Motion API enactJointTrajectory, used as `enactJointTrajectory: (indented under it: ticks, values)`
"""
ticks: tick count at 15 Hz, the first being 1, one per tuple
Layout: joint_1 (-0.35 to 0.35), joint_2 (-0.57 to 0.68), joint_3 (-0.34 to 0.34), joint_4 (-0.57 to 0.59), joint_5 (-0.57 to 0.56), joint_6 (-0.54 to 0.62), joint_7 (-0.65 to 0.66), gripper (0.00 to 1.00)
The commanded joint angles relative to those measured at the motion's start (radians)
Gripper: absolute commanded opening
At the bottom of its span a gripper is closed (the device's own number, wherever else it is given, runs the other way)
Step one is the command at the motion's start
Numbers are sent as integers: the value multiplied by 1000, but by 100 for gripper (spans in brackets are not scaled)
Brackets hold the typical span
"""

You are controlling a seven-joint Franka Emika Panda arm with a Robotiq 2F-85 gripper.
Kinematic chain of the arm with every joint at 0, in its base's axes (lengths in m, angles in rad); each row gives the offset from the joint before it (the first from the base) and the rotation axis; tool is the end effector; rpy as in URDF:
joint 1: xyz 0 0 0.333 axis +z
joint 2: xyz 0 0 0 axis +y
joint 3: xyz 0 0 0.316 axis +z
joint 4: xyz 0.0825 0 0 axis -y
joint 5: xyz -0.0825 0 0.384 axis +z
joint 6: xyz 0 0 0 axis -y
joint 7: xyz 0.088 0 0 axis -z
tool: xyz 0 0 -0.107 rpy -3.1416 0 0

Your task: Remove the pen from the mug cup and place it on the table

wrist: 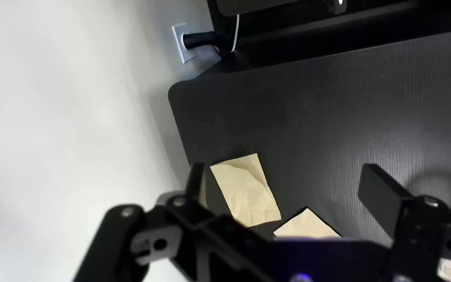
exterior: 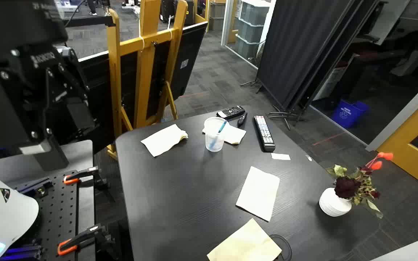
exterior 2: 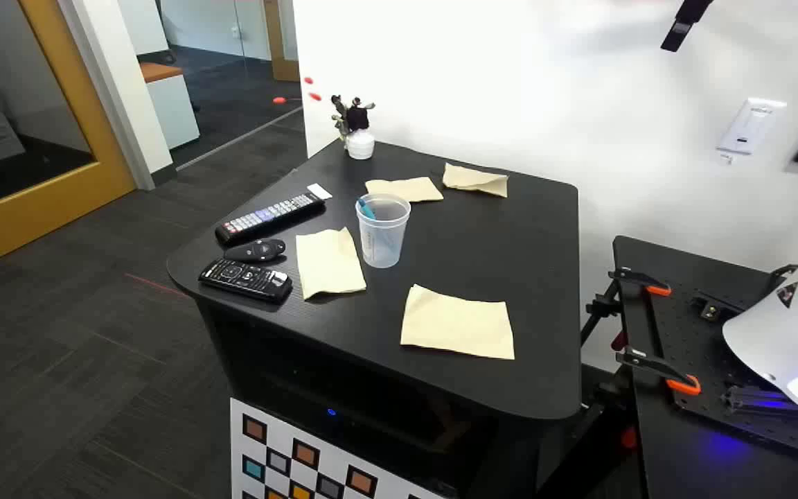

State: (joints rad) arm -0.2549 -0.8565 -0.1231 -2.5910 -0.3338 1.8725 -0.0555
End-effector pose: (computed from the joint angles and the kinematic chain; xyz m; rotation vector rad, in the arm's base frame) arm 0.2793 -0.1431 0.5271 2.8690 -0.3003 0.1283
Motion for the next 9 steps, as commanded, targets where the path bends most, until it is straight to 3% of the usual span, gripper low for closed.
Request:
enactJointTrajectory:
  ticks: [1, 9]
  values:
    - [16, -1, -11, 3, -9, -6, 9, 100]
    - [25, 6, -9, 4, -5, 9, 7, 100]
